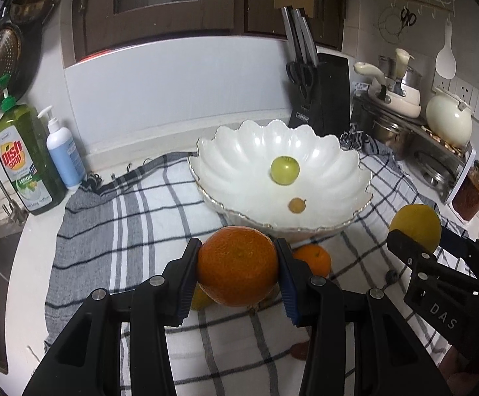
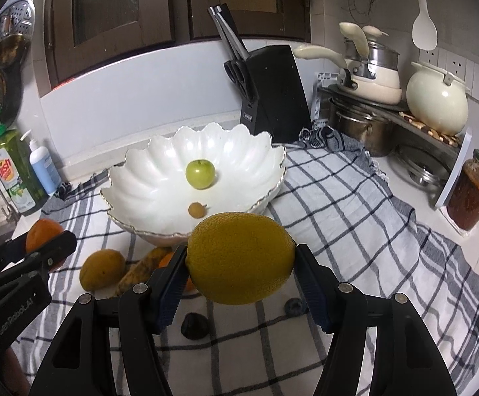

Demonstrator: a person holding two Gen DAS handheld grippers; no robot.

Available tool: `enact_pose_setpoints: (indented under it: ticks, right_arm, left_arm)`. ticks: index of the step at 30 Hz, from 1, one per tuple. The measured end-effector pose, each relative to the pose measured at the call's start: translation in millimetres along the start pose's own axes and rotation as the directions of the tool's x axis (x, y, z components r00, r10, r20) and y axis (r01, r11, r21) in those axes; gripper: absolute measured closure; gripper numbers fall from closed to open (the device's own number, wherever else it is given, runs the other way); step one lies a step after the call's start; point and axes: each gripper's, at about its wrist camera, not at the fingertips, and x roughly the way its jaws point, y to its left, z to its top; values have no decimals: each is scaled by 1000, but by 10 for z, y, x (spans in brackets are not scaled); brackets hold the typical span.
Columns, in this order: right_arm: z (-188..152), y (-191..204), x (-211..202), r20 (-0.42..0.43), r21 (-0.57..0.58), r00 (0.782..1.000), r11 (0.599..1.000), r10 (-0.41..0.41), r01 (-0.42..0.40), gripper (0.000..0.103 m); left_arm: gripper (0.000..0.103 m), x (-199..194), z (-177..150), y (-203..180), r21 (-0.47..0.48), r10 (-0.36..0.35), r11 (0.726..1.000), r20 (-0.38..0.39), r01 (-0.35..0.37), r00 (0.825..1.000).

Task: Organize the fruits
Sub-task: 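Lift the orange and lemon and carry both over the white bowl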

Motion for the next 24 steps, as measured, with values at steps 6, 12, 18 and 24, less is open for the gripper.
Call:
enact_pose_setpoints:
  ticks: [6, 12, 18, 24]
  right_arm:
    - [101, 28, -22, 20, -4, 1000, 1000, 3, -2, 39]
    - [236, 48, -10, 41, -6, 999, 1000, 3, -3, 39]
    - [399, 38, 15, 67, -12, 998, 1000, -8, 9, 39]
    - [552, 38, 133, 70, -10, 997, 1000, -11, 12, 39]
  left_arm:
    - [59, 12, 139, 29, -5, -5, 1000, 15, 6, 1000]
    - [59, 26, 307, 36, -3, -11, 1000, 29, 11, 1000]
    - [59, 77, 481, 36, 1, -6, 1000, 46, 6, 999]
    - [59, 192, 664, 48, -2, -13, 1000, 51, 13, 999]
